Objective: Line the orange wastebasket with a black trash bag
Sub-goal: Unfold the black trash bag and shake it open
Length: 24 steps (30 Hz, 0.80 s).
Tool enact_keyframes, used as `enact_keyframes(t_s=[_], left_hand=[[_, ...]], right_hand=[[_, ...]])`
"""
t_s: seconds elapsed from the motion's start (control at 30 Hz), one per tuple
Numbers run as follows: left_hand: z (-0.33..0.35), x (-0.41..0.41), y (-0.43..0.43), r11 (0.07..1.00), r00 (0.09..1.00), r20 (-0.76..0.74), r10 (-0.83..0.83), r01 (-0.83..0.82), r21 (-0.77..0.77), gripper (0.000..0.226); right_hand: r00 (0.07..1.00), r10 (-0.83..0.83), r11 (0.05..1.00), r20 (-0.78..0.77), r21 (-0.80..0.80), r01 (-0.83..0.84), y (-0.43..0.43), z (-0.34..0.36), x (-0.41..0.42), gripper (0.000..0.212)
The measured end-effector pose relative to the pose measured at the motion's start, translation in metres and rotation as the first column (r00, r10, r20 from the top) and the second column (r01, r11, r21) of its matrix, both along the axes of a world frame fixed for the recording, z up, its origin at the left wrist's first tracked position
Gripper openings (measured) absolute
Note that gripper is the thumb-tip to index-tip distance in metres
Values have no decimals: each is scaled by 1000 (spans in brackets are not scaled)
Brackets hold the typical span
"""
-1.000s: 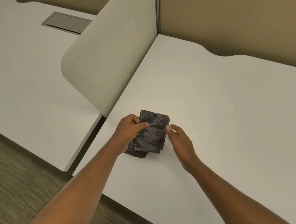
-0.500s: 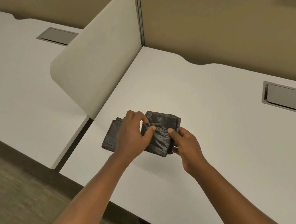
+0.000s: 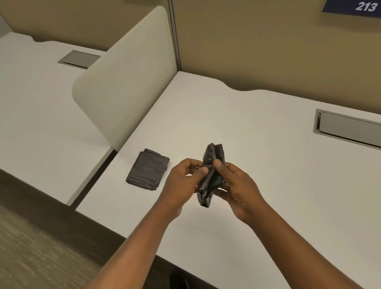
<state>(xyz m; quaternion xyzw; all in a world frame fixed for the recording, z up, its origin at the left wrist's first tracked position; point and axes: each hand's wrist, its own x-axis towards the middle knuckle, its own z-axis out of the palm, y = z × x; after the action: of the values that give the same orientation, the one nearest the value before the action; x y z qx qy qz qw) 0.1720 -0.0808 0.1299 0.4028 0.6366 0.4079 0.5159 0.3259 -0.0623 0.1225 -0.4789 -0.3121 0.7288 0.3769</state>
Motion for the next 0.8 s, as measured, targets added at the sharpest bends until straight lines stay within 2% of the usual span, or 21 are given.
enact_keyframes(t_s=[0.13, 0.2, 0.27, 0.37, 0.47, 0.53, 0.63, 0.7, 0.8], left_hand=[[8, -2, -19, 999, 989, 144, 28, -23, -37, 33], [10, -5, -30, 999, 988, 154, -8, 15, -46, 40], [11, -10, -40, 998, 989, 145, 1, 7, -55, 33], [9, -24, -56, 991, 968, 222, 120, -103, -85, 17], [4, -47, -76, 969, 923, 305, 236, -202, -141, 13], [-2, -65, -92, 952, 908, 294, 297, -259, -162, 17], [-9, -91, -118, 938, 912, 238, 335, -300, -172, 30], [-9, -105, -139, 937, 932, 142, 333, -310, -161, 31], [-4, -118, -172, 949, 928, -236, 288, -309, -60, 48]], right_hand=[[1000, 15, 1000, -18, 7, -15, -17, 3, 0, 32], [1000, 18, 1000, -5, 7, -18, -26, 6, -3, 23], [1000, 8, 1000, 5, -5, -8, -35, 8, -7, 16], [1000, -21, 999, 1, -32, 21, -52, 13, -16, 16], [997, -71, 996, -37, -57, 69, -73, 20, -26, 16], [993, -102, 993, -59, -66, 98, -89, 25, -33, 17], [986, -137, 989, -91, -60, 131, -116, 31, -43, 19], [982, -153, 988, -108, -48, 149, -134, 37, -50, 20], [981, -159, 987, -107, -30, 157, -161, 47, -61, 17]])
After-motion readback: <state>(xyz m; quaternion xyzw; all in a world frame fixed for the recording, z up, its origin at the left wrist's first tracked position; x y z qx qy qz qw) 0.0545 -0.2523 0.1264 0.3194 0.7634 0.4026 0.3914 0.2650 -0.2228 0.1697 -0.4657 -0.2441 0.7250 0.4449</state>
